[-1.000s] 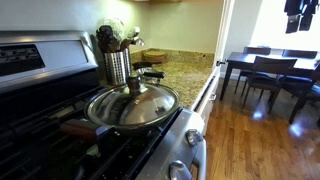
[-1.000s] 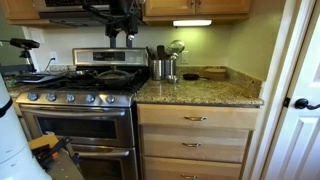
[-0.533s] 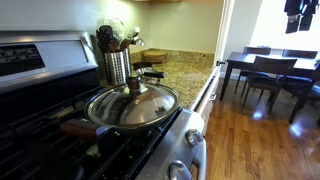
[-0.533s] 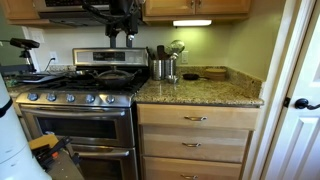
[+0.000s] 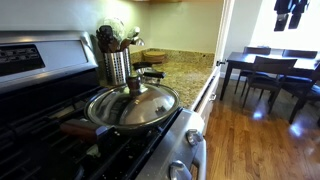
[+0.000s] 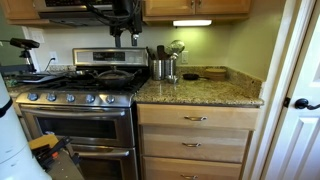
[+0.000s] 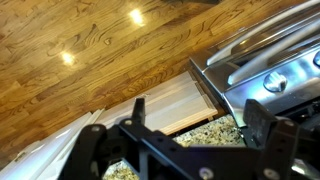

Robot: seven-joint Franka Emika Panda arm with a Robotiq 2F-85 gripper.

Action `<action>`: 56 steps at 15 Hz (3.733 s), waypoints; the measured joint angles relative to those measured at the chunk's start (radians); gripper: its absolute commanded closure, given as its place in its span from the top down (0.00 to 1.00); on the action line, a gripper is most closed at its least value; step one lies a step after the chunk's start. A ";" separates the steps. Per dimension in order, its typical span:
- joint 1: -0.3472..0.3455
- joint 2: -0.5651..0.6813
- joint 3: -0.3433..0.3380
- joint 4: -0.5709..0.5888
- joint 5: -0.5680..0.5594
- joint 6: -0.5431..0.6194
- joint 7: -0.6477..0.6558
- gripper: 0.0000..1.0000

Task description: Open the top drawer on the right

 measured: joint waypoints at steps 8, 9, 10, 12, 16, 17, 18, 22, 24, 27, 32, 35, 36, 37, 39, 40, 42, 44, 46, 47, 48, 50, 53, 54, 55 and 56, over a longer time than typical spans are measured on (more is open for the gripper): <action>0.000 0.000 0.000 -0.008 0.001 0.073 -0.001 1.00; 0.000 0.000 0.000 -0.010 0.001 0.078 -0.001 1.00; 0.000 0.000 0.000 -0.011 0.001 0.081 -0.001 1.00; 0.000 0.000 0.000 -0.014 0.001 0.087 -0.001 1.00; 0.000 0.000 0.000 -0.021 0.001 0.118 -0.001 1.00; 0.000 0.000 0.000 -0.024 0.001 0.127 -0.001 1.00; -0.002 0.002 0.000 -0.042 0.004 0.132 0.036 1.00; -0.006 0.048 0.000 -0.251 0.026 0.261 0.217 1.00; -0.006 0.083 0.001 -0.319 0.061 0.304 0.292 1.00; -0.006 0.110 0.002 -0.342 0.080 0.316 0.330 1.00; -0.007 0.110 0.002 -0.341 0.082 0.317 0.341 1.00; -0.009 0.111 0.002 -0.346 0.075 0.311 0.340 1.00; -0.013 0.111 0.002 -0.358 0.069 0.309 0.341 1.00; -0.018 0.110 0.002 -0.376 0.062 0.308 0.341 1.00; -0.029 0.108 0.002 -0.418 0.030 0.307 0.341 1.00; -0.036 0.107 0.002 -0.438 0.008 0.307 0.342 1.00; -0.054 0.109 0.002 -0.460 -0.037 0.306 0.342 1.00; -0.069 0.112 0.002 -0.456 -0.082 0.300 0.348 1.00; -0.083 0.112 0.002 -0.454 -0.123 0.293 0.357 1.00; -0.090 0.112 0.002 -0.453 -0.142 0.290 0.363 1.00; -0.098 0.112 0.002 -0.452 -0.166 0.287 0.371 1.00; -0.119 0.112 0.002 -0.452 -0.225 0.274 0.403 1.00; -0.160 0.112 0.002 -0.452 -0.307 0.250 0.449 1.00; -0.174 0.113 0.002 -0.452 -0.331 0.242 0.461 1.00; -0.186 0.113 0.002 -0.452 -0.350 0.234 0.471 1.00; -0.195 0.113 0.002 -0.452 -0.367 0.224 0.479 1.00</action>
